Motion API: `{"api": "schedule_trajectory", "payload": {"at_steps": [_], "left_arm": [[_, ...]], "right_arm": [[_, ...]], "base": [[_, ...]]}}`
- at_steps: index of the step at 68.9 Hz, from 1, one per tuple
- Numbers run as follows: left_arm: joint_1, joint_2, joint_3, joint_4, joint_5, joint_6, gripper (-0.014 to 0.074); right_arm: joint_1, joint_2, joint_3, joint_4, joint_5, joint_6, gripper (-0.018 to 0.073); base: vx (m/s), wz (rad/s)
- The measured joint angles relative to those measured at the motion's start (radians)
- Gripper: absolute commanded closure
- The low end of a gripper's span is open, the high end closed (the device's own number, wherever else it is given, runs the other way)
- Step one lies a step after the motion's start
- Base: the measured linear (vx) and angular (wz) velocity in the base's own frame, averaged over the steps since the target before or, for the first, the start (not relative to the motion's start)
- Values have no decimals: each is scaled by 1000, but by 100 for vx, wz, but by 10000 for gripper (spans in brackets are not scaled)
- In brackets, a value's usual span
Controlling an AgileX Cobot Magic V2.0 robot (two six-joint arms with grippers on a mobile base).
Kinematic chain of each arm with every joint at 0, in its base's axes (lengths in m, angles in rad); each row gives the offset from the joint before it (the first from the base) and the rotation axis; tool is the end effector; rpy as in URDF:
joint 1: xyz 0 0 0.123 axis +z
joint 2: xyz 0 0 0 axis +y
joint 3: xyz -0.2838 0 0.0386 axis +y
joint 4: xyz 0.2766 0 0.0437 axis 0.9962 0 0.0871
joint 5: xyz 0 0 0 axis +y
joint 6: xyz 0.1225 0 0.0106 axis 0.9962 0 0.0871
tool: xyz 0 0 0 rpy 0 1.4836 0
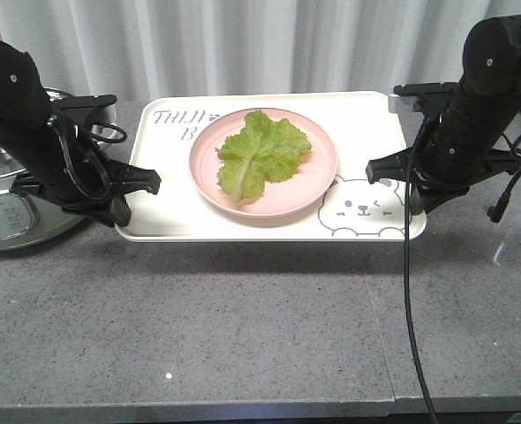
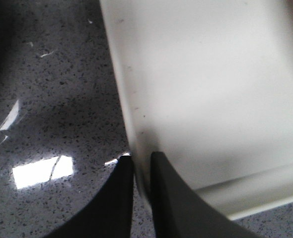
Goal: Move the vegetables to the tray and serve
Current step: 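Hold the tray raised level with both grippers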
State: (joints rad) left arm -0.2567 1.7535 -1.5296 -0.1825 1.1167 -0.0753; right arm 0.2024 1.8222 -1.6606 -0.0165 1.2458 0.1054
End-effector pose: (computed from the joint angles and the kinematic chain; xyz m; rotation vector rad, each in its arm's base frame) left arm 0.3890 -0.1229 0.2612 0.1809 2.8349 -0.3234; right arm 0.4102 0.0822 0.2678 -0.1449 2.8877 0.0325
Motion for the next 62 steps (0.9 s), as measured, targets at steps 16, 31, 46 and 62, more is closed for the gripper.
{"api": "schedule_trajectory", "payload": {"at_steps": [16,31,46,62], "left_arm": [[0,0,0,0,1,0,603],[0,0,0,0,1,0,603],[0,0,0,0,1,0,603],[0,0,0,-1,1,0,603]], "right_arm": [[0,0,0,0,0,0,568],[0,0,0,0,0,0,568],[0,0,0,0,0,0,568],[0,0,0,0,0,0,568]], "base": [[0,-12],[0,-19],[1,-25],[0,-23]]}}
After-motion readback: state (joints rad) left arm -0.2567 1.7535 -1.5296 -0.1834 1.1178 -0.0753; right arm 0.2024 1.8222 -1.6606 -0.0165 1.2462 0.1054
